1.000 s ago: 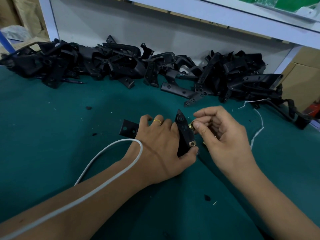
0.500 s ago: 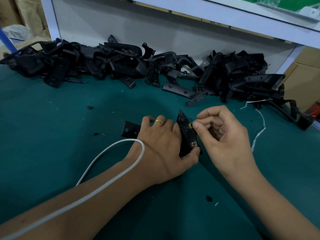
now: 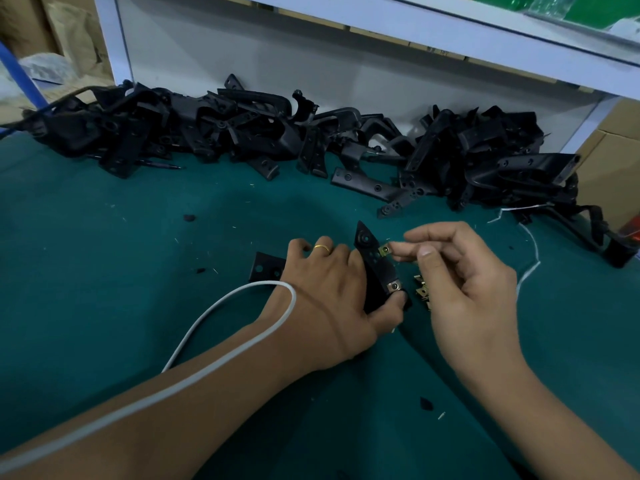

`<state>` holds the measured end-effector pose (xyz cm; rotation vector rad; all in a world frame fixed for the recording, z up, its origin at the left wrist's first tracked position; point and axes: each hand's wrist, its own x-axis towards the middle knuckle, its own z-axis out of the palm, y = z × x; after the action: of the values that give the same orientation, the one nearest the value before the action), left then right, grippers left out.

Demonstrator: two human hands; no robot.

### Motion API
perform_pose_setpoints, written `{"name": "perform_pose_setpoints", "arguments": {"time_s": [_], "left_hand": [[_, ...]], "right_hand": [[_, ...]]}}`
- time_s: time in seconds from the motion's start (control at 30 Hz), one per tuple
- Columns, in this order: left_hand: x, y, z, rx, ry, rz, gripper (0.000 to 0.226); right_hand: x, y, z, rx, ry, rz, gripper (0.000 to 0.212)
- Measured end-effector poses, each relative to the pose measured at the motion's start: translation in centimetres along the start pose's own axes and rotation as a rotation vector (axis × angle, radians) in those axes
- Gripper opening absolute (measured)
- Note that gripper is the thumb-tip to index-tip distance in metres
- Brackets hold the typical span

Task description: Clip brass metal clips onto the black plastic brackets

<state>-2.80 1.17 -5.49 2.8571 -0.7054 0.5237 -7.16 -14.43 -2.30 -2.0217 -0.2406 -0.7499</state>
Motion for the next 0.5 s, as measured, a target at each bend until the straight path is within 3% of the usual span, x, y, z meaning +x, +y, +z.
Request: {"name": "perform_pose_setpoints", "arguments": {"time_s": [0.3, 0.5], "left_hand": [[-0.1, -0.1, 0.3, -0.014, 0.014, 0.010, 0.071], [0.0, 0.0, -0.7, 0.021, -0.063, 0.067, 0.073]], "right_hand": [[0.0, -0.4, 0.1, -0.104, -0.085, -0.116, 0.019], [1.1, -1.8, 0.0, -0.116, -0.203, 0.215, 0.008]]}}
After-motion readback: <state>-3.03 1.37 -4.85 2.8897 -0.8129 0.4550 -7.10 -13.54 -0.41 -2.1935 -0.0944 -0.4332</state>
